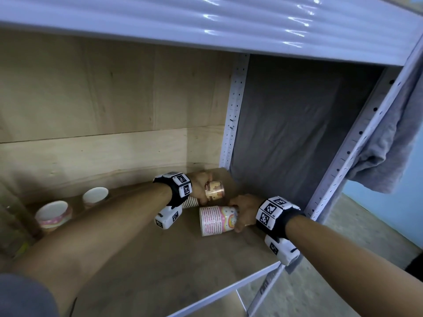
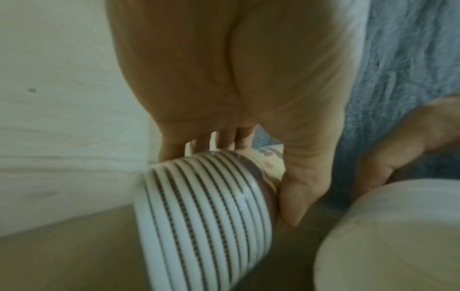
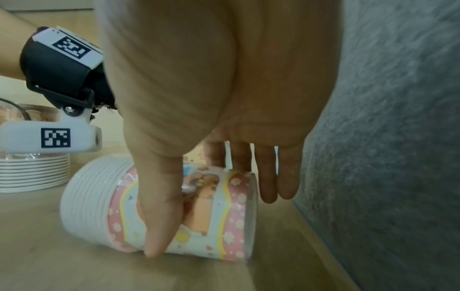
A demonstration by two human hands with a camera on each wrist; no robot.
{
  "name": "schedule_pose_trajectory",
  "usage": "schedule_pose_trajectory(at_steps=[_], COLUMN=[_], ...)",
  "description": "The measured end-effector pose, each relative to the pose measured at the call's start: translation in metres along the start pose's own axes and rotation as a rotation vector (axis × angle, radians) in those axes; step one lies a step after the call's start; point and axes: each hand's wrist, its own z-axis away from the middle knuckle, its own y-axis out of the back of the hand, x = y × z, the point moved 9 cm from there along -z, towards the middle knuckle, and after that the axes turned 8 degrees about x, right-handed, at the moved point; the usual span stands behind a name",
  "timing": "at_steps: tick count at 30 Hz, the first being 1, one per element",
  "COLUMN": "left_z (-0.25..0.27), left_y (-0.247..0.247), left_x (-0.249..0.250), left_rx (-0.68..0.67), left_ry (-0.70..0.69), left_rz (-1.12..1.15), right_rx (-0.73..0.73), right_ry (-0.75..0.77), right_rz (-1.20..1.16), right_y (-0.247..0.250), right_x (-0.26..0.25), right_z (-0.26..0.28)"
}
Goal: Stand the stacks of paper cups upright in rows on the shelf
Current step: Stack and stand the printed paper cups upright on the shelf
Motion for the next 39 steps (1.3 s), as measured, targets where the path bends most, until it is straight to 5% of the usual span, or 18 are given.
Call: schedule_pose_trajectory(at_steps=[15, 28, 39], left_z=[0.035, 0.046, 0.046], left_y=[0.054, 0.036, 0.072], left_x=[-0.011, -0.026, -0.007], left_rx=[0.122, 0.103, 0.097], left_ry=[0.034, 0.100, 0.080], left_rz=[0.190, 0.159, 0.090], right_rx=[0.246, 0.350, 0.420], right_ry=[0.036, 0.027, -0.068], right_rz=[0.046, -0.024, 0.022], right_y=[0.077, 0.076, 0.092], right_x=[-0.042, -0.053, -0.057], right_z=[0.005, -0.010, -0.009])
